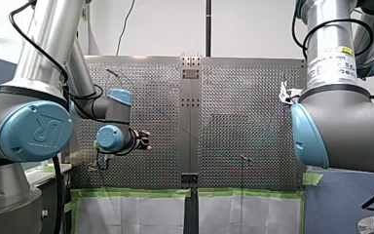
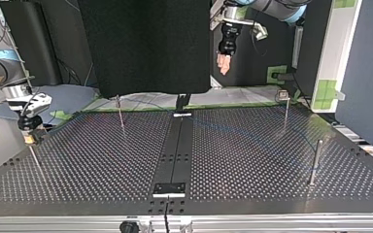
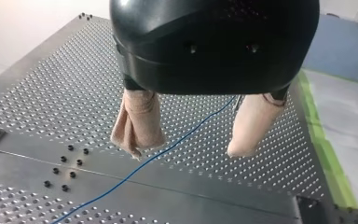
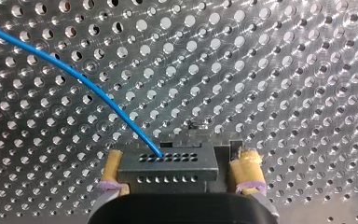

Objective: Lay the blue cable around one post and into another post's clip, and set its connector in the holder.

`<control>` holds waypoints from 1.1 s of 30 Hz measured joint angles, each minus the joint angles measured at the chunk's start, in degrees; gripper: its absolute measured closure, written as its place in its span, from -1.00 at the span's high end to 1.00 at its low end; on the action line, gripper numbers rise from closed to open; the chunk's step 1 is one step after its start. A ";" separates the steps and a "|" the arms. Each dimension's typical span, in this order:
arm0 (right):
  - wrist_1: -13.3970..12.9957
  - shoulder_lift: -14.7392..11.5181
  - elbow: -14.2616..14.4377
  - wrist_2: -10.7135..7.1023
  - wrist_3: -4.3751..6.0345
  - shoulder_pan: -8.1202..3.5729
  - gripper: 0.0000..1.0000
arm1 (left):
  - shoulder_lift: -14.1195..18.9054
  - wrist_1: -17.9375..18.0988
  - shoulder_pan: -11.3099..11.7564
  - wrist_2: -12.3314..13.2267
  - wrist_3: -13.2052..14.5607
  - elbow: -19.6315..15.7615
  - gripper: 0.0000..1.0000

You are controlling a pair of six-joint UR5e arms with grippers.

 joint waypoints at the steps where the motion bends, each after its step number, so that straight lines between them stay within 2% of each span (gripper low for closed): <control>1: 0.00 0.00 0.00 0.00 0.00 0.00 1.00 | 0.00 0.38 0.06 -0.05 0.34 0.00 1.00; 7: 0.00 0.00 0.00 0.00 0.00 0.00 1.00 | 0.00 3.27 0.51 -0.28 2.59 -0.03 1.00; 17: 0.00 0.00 0.00 0.00 0.00 0.00 1.00 | 0.00 8.01 0.65 -2.75 7.17 -0.11 1.00; 23: 0.00 0.00 0.00 0.00 0.00 0.00 1.00 | 0.00 11.01 0.64 -3.20 8.25 -0.12 1.00; 33: 0.00 0.00 0.00 0.00 0.00 0.00 1.00 | 0.00 10.21 0.70 -4.94 9.82 -0.14 1.00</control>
